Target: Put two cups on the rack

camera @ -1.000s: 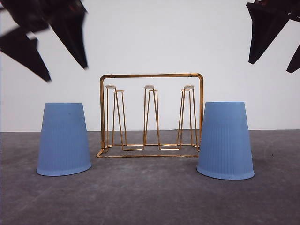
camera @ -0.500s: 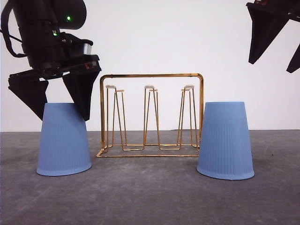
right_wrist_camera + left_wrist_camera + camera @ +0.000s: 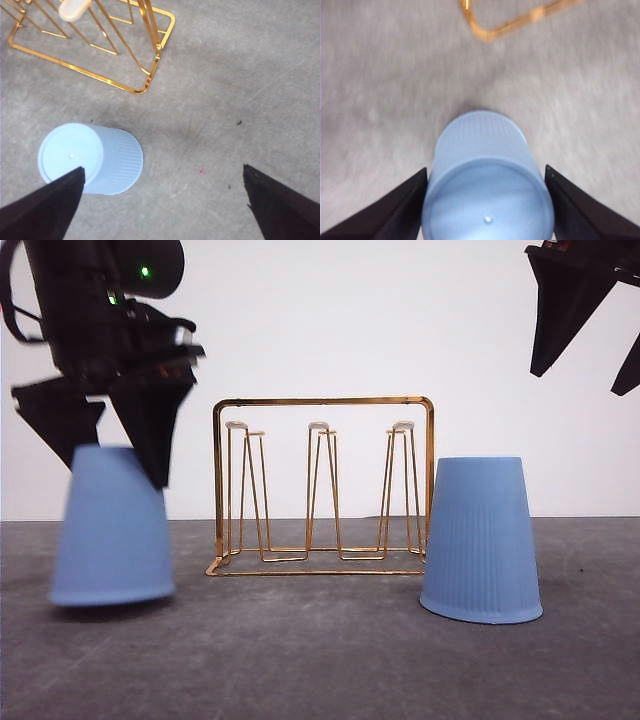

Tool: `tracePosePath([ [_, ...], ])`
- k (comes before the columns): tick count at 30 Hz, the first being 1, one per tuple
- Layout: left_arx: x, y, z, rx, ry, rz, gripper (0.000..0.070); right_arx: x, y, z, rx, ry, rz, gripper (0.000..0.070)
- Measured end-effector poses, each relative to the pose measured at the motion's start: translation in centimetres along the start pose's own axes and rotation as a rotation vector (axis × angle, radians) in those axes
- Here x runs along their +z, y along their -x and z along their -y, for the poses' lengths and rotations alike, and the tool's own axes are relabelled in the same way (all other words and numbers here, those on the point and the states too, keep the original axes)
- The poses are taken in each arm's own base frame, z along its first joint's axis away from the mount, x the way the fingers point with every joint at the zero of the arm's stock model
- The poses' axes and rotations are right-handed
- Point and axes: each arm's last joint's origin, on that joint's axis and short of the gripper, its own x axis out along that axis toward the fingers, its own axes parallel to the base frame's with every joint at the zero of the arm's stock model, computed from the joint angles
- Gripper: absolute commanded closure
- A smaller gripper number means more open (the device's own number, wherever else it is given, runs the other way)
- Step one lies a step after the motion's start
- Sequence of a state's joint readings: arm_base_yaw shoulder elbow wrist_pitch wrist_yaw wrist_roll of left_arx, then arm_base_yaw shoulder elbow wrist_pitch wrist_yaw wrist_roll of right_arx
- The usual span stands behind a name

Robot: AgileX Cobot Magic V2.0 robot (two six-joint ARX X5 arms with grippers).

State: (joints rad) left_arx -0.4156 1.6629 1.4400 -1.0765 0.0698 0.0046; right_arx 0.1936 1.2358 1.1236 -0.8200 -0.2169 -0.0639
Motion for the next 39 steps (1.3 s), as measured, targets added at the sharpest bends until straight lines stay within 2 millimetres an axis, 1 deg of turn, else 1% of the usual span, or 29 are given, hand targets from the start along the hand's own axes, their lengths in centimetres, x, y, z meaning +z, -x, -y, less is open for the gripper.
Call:
tracePosePath([
  [3,1.3,3.2,0.2,0.001,-0.014,0.072,0.0349,0.0,0.0,0.0,0.0,0.0,0.0,0.0057],
  [5,2.1,5.8,0.4,0.002,-0.024,0.13,0.0349,0.0,0.0,0.0,0.0,0.0,0.0,0.0056],
  [11,3.4,12.5,1.0,0.005,-0.057,0.337,0.0348,0.0,0.0,0.0,0.0,0.0,0.0,0.0057],
  [14,3.6,14.6,1.3,0.005,-0.066,0.422,0.0348,0.0,0.0,0.0,0.0,0.0,0.0,0.0057],
  [16,3.8,15.1,1.4,0.003,-0.071,0.455,0.0348,0.0,0.0,0.0,0.0,0.0,0.0,0.0057],
  [19,3.9,14.8,1.6,-0.001,-0.077,0.446,0.0348,0.0,0.0,0.0,0.0,0.0,0.0,0.0057],
  [22,4.7,13.5,1.8,-0.004,-0.081,0.414,0.0348,0.0,0.0,0.0,0.0,0.0,0.0,0.0057],
  [24,5.5,12.1,1.7,-0.004,-0.08,0.381,0.0348,0.0,0.0,0.0,0.0,0.0,0.0,0.0057],
  [29,7.7,7.9,1.5,-0.005,-0.077,0.299,0.0348,0.0,0.0,0.0,0.0,0.0,0.0,0.0057],
  [32,8.8,6.0,1.4,-0.006,-0.077,0.288,0.0347,0.0,0.0,0.0,0.0,0.0,0.0,0.0057],
  [37,9.7,3.1,1.3,-0.008,-0.073,0.221,0.0336,0.0,0.0,0.0,0.0,0.0,0.0,0.0057],
  [39,9.9,2.2,1.2,-0.008,-0.072,0.197,0.0334,0.0,0.0,0.0,0.0,0.0,0.0,0.0057],
])
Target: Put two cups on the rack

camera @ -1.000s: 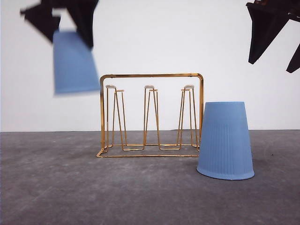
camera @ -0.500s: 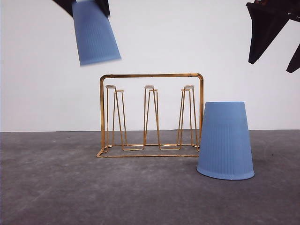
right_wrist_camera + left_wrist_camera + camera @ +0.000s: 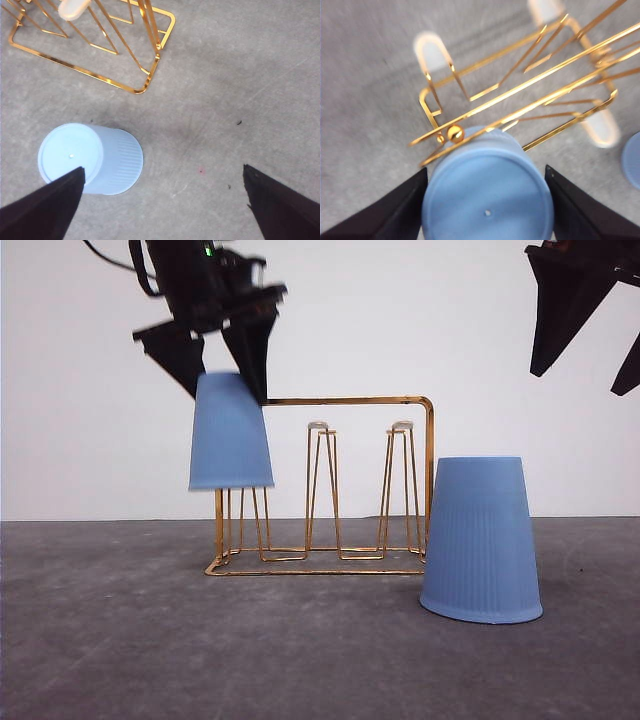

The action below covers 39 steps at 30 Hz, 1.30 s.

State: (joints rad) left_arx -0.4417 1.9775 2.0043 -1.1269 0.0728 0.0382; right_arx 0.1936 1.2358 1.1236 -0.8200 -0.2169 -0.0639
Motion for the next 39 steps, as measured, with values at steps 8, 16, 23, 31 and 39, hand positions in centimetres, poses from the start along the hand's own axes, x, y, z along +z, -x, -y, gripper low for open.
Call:
tracePosePath([
  [8,-0.1,-0.2,0.0,0.0,0.0,-0.013,0.0248,0.0,0.0,0.0,0.0,0.0,0.0,0.0057],
  [16,-0.1,-0.2,0.0,-0.004,-0.001,-0.016,0.0211,0.0,0.0,0.0,0.0,0.0,0.0,0.0057],
  [23,-0.2,0.3,0.0,-0.005,-0.003,-0.038,0.0214,0.2,-0.1,-0.6,0.082,0.016,0.014,0.0056],
  [31,-0.6,9.1,0.3,0.012,-0.021,0.138,0.0214,0.6,-2.8,-2.6,0.147,0.081,-0.041,0.0057],
  [39,-3.7,13.8,-1.1,0.088,0.035,0.088,0.0214,0.8,-6.6,-4.9,0.2,0.149,-0.112,0.0057],
])
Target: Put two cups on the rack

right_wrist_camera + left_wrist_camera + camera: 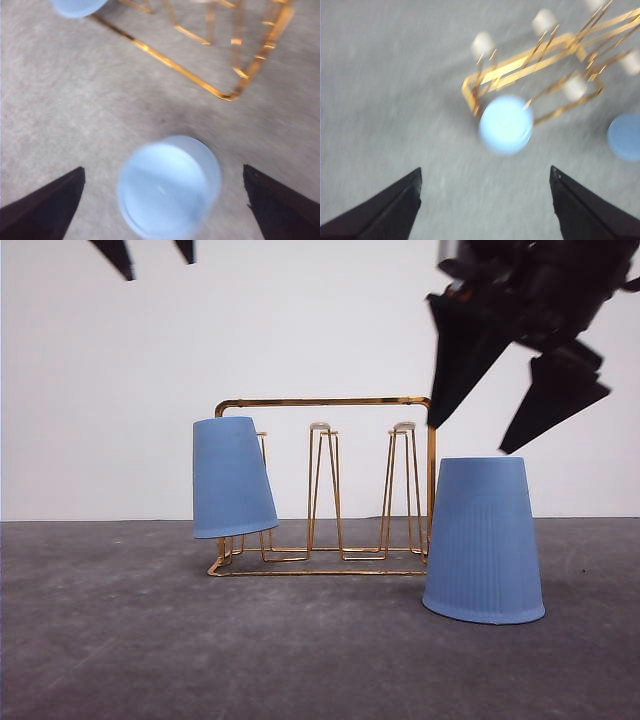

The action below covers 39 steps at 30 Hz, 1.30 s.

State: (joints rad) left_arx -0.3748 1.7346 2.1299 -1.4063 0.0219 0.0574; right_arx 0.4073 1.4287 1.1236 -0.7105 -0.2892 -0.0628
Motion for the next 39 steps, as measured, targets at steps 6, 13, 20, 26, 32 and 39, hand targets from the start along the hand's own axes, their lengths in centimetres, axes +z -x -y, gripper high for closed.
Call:
tracePosePath([
  [6,-1.2,-1.4,-1.5,0.021,0.049,-0.08,0.0214,0.1,-2.0,-0.4,-0.003,0.019,-0.047,0.0058],
  [13,-5.1,-4.1,-2.2,0.034,0.096,-0.127,0.0214,-0.1,-3.7,0.1,-0.03,0.007,-0.102,0.0105],
  [20,-11.1,-7.6,-2.0,0.031,0.149,-0.263,0.0214,-0.2,-4.2,0.2,-0.029,0.002,-0.123,0.0219],
  [26,-13.1,-9.5,-1.8,0.028,0.162,-0.328,0.0214,-0.3,-4.1,0.2,-0.028,0.008,-0.149,0.0373],
  [32,-12.7,-9.6,-1.9,0.031,0.163,-0.287,0.0214,-0.3,-3.7,0.1,-0.026,0.016,-0.173,0.0375],
  [39,-12.7,-9.6,-1.9,0.03,0.162,-0.287,0.0214,3.5,0.3,-0.9,-0.027,0.058,-0.116,0.0375],
])
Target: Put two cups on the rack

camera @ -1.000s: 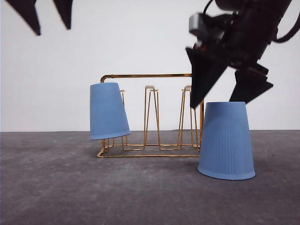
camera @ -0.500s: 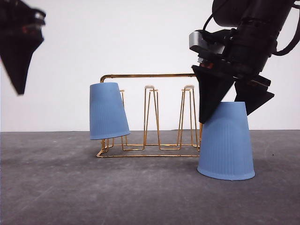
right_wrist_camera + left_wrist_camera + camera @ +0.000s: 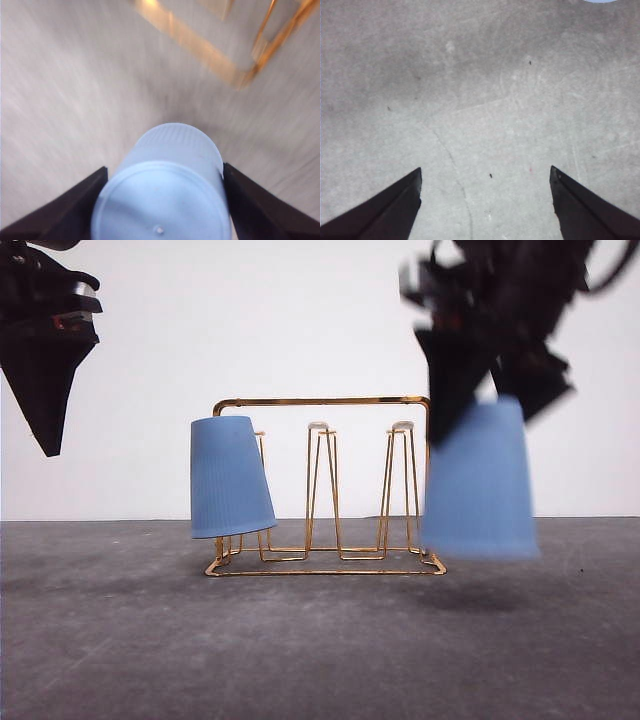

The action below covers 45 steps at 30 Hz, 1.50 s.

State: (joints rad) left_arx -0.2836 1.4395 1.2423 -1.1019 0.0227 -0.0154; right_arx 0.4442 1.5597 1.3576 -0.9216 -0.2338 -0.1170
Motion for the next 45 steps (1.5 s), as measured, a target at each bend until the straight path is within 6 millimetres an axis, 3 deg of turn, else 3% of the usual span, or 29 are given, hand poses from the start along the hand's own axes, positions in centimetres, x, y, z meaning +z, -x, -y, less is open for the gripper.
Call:
tracePosePath([
  [8,0.0,0.0,0.0,0.0,0.0,0.0,0.0214,3.4,5.9,-1.0,-0.021,0.06,0.166,0.0375],
  [14,0.0,0.0,0.0,0.0,0.0,0.0,0.0214,4.4,7.5,-1.3,-0.036,0.092,0.252,0.0375],
  [20,0.0,0.0,0.0,-0.002,0.0,0.0,0.0214,5.5,6.1,-0.7,-0.089,0.096,0.28,0.0375],
  [26,0.0,0.0,0.0,-0.002,0.0,0.0,0.0214,6.4,1.8,0.7,-0.083,0.071,0.186,0.0372],
  [29,0.0,0.0,0.0,-0.002,0.0,0.0,0.0214,6.7,0.1,1.2,-0.08,0.065,0.157,0.0332],
  [31,0.0,0.0,0.0,-0.002,0.0,0.0,0.0214,6.8,-0.6,1.4,-0.079,0.062,0.147,0.0265],
  [33,0.0,0.0,0.0,-0.002,0.0,0.0,0.0214,6.9,-0.9,1.5,-0.076,0.061,0.142,0.0181],
  [35,0.0,0.0,0.0,-0.002,0.0,0.001,0.0214,6.9,-0.9,1.5,-0.075,0.062,0.146,0.0141],
  [45,0.2,0.0,0.0,-0.002,0.0,0.023,0.0214,7.1,-0.8,1.9,-0.083,0.05,0.171,0.0138],
])
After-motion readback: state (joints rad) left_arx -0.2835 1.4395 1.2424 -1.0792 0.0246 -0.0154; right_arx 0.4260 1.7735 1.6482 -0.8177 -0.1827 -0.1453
